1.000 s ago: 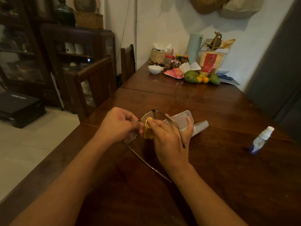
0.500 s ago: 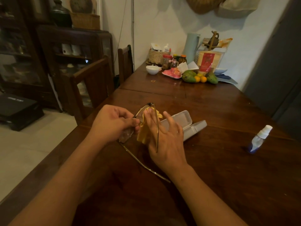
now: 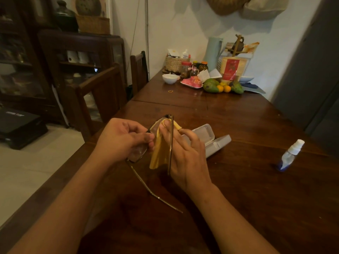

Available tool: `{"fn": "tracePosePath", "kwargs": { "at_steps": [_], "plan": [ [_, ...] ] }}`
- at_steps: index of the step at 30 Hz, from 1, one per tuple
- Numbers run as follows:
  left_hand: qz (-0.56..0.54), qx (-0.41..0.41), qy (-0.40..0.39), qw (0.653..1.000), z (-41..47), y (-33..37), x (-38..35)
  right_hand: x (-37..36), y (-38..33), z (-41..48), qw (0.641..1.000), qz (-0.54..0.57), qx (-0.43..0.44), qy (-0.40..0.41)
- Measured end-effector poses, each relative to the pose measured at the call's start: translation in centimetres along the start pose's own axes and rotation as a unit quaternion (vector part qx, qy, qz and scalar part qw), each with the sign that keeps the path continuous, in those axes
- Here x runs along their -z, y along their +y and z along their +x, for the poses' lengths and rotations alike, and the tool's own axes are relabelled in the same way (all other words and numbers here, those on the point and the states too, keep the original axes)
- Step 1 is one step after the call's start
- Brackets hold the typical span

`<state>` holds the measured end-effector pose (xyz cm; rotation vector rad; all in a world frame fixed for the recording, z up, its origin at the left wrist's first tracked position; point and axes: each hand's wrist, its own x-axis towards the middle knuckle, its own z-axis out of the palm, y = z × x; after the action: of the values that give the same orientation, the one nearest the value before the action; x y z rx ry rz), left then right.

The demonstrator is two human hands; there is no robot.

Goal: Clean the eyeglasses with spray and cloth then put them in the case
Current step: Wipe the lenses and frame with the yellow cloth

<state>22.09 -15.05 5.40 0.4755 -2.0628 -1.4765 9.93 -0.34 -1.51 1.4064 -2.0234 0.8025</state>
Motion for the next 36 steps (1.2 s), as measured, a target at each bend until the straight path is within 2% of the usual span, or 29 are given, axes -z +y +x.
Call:
{"fn": "tracePosePath", "kwargs": {
  "at_steps": [4,11,16,22,28,32,36],
  "plan": [
    [0.009,-0.013,0.0,1.0,-0.1,-0.1,0.4,0.4,0.2,-0.1,0.998,0.025,0.059,-0.026],
    [0.016,-0.028,-0.015,0.999,0.0,-0.4,0.7,0.7,0.6,0.0,0.999,-0.032,0.031,0.017],
    [0.001,-0.02,-0.028,0.999,0.0,-0.6,0.9,0.5,0.5,0.0,0.996,0.016,0.085,-0.025],
    [-0.017,-0.015,-0.036,0.999,0.0,-0.6,1.1,0.8,1.1,-0.2,0.998,-0.023,0.055,0.029],
    [-0.025,-0.014,-0.039,0.999,-0.1,-0.4,1.2,0.6,0.8,-0.1,0.996,-0.012,0.084,-0.022],
    [-0.028,-0.005,-0.035,0.999,-0.1,-0.5,1.1,1.1,1.3,0.0,0.998,-0.03,0.052,0.015],
    [-0.039,-0.009,-0.034,0.999,0.0,-0.5,1.0,0.9,0.6,-0.1,0.997,-0.037,0.07,0.018]
  ]
}}
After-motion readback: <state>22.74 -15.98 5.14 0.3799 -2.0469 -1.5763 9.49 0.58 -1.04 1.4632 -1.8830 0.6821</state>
